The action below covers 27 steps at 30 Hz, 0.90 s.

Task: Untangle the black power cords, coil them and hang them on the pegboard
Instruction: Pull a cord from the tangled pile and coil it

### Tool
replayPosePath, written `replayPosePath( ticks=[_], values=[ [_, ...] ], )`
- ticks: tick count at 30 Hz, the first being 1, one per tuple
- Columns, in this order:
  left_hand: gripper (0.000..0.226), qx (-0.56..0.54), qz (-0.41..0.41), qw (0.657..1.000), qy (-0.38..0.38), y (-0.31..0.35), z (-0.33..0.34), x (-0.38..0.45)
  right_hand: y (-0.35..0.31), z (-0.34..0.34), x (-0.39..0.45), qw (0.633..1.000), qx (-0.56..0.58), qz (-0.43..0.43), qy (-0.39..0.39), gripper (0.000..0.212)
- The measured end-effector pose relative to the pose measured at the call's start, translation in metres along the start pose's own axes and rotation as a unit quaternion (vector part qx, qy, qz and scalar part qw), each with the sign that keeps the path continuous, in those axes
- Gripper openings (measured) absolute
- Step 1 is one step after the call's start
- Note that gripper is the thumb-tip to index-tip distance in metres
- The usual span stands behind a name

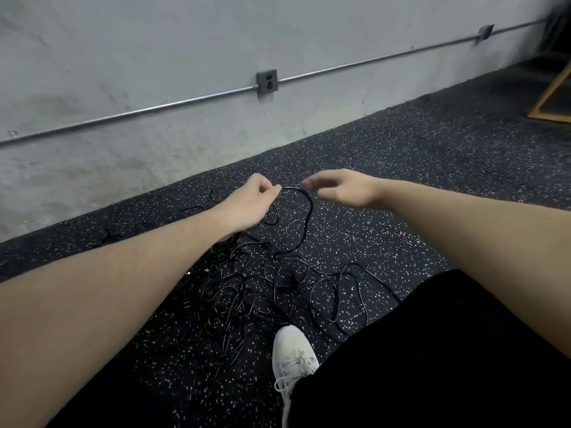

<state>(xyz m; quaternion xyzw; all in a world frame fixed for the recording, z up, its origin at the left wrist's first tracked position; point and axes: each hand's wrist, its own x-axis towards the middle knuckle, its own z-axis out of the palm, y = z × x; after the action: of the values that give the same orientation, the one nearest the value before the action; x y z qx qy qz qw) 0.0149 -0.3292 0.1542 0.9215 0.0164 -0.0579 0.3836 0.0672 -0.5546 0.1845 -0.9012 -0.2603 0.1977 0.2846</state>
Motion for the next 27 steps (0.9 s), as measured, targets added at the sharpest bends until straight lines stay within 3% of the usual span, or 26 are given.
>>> replayPosePath(
  ticks=[4,8,12,16,20,24,27],
  values=[
    [0.036,-0.091,-0.026,0.996,0.001,0.014,0.009,0.001,-0.039,0.009,0.006,0.998,0.022,-0.052,-0.012,0.027],
    [0.066,-0.197,-0.017,0.977,-0.073,0.01,0.013,-0.004,-0.043,0.009,0.006,0.997,-0.013,-0.067,-0.025,0.018],
    [0.08,-0.068,0.033,0.992,-0.105,-0.002,0.011,-0.014,-0.039,-0.006,-0.002,0.992,0.106,-0.071,0.022,0.023],
    [0.043,0.093,0.037,0.989,-0.104,-0.044,-0.007,-0.019,-0.029,-0.018,-0.008,0.966,0.236,-0.074,0.07,0.041],
    [0.024,0.116,0.021,0.991,-0.068,-0.071,-0.019,-0.017,-0.019,-0.018,-0.007,0.967,0.236,-0.036,0.09,0.041],
    [0.024,0.105,0.034,0.992,-0.063,-0.065,-0.02,-0.022,-0.01,-0.013,-0.001,0.98,0.169,-0.005,0.108,0.007],
    [0.024,0.095,0.044,0.994,-0.038,-0.047,-0.02,-0.022,-0.01,-0.005,0.005,0.999,0.031,0.022,0.019,0.028]
  ],
)
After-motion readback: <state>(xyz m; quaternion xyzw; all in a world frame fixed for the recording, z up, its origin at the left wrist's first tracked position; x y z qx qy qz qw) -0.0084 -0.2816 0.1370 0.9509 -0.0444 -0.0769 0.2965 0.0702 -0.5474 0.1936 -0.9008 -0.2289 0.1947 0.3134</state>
